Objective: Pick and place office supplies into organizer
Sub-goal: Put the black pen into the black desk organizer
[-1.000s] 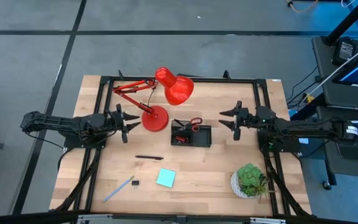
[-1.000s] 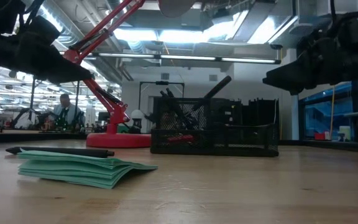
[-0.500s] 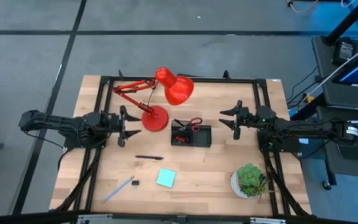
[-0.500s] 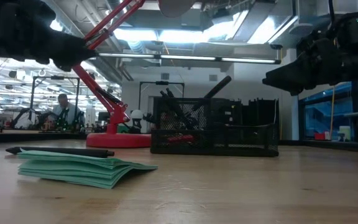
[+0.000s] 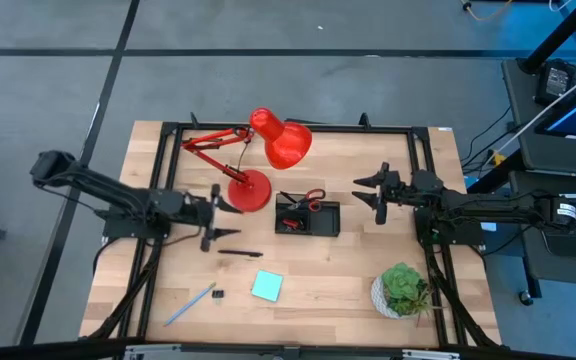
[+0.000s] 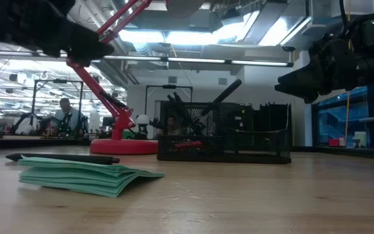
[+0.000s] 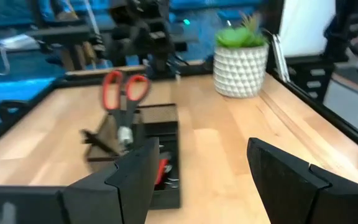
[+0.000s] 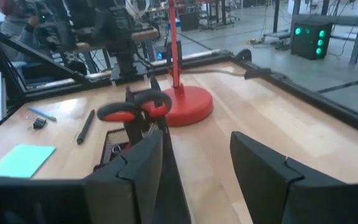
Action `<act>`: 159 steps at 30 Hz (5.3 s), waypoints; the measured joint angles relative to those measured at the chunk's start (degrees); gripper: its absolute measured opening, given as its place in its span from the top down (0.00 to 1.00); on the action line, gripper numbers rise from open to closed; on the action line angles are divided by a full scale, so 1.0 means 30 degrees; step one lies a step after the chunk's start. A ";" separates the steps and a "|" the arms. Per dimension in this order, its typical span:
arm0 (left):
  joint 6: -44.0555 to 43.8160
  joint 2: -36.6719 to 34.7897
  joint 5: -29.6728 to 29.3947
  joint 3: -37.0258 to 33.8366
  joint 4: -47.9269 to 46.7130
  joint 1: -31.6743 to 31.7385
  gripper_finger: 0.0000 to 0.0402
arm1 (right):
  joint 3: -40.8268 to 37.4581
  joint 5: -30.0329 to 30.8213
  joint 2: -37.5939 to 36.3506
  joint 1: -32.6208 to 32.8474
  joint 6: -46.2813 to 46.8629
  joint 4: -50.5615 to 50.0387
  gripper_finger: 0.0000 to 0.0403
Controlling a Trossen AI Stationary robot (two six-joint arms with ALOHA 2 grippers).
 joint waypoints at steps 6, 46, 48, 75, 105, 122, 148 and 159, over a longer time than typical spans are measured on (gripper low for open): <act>-0.0471 0.4119 -0.0164 0.2845 -0.0919 -0.1301 0.40 | 0.0000 0.0000 0.0000 0.0000 -0.0007 -0.0520 0.53; -0.8055 1.5147 0.1995 1.3009 -1.5553 -0.0872 0.40 | 0.0000 0.0036 0.0000 0.0007 -0.1078 -0.1588 0.53; -0.8047 1.5317 0.1977 1.3009 -1.5540 -0.0874 0.41 | 0.0000 0.0066 0.0000 0.0007 -0.1056 -0.1589 0.53; -0.6401 1.8992 0.3383 1.6440 -1.9661 -0.0753 0.51 | 0.0000 0.0066 -0.0007 0.0000 -0.1596 -0.1596 0.53; -0.7052 2.0083 0.2895 1.6491 -2.0323 -0.0495 0.65 | 0.0000 0.0059 -0.0007 0.0007 -0.1611 -0.1618 0.53; -0.6994 2.0091 0.2680 1.6484 -2.0622 -0.0677 0.65 | 0.0000 0.0063 -0.0007 0.0005 -0.1603 -0.1622 0.53; -0.6849 2.0091 0.1921 1.6462 -2.0323 -0.0699 0.83 | 0.0000 0.0064 -0.0001 0.0007 -0.2084 -0.1669 0.53; -0.6841 2.0091 0.1875 1.6495 -2.0018 -0.0691 0.87 | 0.0000 0.0058 -0.0005 0.0005 -0.2096 -0.1665 0.53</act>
